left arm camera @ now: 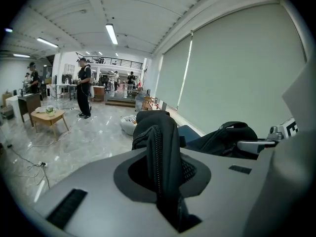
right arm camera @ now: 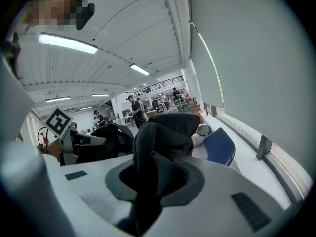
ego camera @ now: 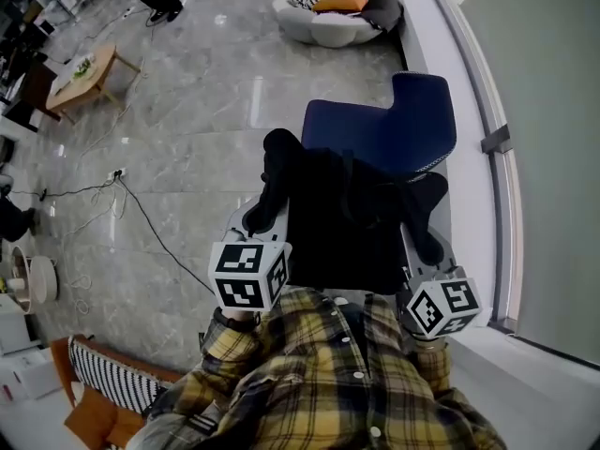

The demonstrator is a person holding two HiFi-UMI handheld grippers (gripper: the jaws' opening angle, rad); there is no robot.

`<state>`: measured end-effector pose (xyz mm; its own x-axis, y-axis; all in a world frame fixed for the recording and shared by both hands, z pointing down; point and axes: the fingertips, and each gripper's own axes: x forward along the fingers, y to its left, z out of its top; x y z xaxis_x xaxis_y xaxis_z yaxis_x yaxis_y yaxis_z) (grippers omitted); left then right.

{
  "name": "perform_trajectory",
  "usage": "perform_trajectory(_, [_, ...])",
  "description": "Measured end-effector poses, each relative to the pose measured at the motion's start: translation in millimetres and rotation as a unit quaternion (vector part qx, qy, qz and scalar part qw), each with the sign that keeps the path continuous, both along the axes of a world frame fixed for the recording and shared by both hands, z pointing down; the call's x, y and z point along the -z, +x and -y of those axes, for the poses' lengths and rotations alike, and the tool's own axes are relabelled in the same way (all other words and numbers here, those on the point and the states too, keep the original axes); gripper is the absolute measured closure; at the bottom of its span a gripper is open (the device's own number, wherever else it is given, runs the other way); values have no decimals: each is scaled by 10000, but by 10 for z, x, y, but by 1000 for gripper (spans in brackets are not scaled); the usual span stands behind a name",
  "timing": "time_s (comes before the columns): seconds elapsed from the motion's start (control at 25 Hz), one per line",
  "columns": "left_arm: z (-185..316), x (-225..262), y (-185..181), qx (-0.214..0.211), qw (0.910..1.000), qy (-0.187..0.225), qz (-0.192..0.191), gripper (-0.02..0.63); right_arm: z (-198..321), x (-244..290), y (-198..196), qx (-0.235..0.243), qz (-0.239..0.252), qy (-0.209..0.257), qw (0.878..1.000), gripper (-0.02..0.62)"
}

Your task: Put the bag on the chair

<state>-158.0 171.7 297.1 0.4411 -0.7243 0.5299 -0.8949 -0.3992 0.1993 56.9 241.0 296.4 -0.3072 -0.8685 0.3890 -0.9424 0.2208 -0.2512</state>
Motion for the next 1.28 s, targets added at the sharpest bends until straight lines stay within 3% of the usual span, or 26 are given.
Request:
perform_trajectory(0.76, [685, -396, -148, -404, 9982, -450, 17, 546, 577, -298, -128, -414, -44, -528, 9977, 526])
perform_trajectory(1.28, [1339, -499, 141, -173, 9986, -503, 79, 546, 1329, -432, 185, -260, -9, -674, 9974, 526])
